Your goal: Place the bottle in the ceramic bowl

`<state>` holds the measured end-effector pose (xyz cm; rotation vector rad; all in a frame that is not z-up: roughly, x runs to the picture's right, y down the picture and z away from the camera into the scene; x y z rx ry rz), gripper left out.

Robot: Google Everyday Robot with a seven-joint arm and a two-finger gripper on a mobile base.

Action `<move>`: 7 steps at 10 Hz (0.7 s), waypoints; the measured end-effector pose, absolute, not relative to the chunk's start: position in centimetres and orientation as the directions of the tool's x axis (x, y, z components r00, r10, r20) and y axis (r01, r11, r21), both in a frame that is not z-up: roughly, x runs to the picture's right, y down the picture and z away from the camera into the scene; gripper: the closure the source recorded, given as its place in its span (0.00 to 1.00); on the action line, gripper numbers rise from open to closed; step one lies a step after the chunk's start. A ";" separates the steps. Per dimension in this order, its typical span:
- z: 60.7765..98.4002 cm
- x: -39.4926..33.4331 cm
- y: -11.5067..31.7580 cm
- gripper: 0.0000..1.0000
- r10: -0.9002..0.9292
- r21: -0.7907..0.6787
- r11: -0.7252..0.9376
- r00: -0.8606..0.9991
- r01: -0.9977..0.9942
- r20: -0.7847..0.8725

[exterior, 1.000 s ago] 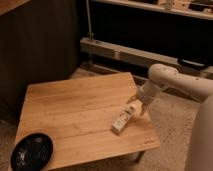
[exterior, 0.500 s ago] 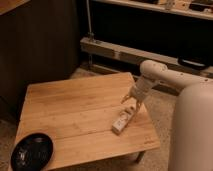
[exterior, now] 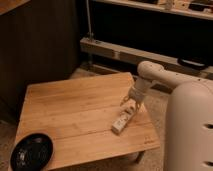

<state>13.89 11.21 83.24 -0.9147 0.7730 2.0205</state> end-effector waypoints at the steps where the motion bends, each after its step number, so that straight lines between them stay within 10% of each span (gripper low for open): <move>1: 83.3 13.8 11.5 0.35 0.395 0.205 -0.512 -0.440 -0.834 -0.806; 7: 83.7 12.9 14.6 0.35 0.399 0.211 -0.471 -0.420 -0.857 -0.815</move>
